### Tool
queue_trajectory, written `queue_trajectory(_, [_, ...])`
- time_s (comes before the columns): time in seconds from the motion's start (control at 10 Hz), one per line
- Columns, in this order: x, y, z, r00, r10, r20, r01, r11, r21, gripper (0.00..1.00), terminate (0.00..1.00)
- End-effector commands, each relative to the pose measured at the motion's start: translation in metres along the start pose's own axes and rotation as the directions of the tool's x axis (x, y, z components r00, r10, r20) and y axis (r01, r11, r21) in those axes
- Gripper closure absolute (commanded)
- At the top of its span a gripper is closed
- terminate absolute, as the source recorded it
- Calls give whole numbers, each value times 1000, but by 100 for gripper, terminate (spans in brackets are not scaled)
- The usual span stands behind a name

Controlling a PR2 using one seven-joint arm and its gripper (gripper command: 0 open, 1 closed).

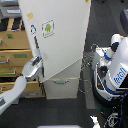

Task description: Opening the fridge

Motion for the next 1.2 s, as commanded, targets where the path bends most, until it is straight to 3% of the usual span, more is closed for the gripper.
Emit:
queue_trajectory(0.1, [-584,-431,379,648,-729,221,652,680,334,0,0])
queue_trajectory(0.4, [-462,-216,295,808,-575,125,539,808,236,0,0])
queue_trajectory(0.7, [-268,-28,116,934,-357,-24,357,926,121,0,0])
queue_trajectory(1.0, [-110,59,-25,978,-175,-110,186,977,103,0,0])
queue_trajectory(1.2, [-47,59,-76,972,-171,-161,187,978,91,0,0])
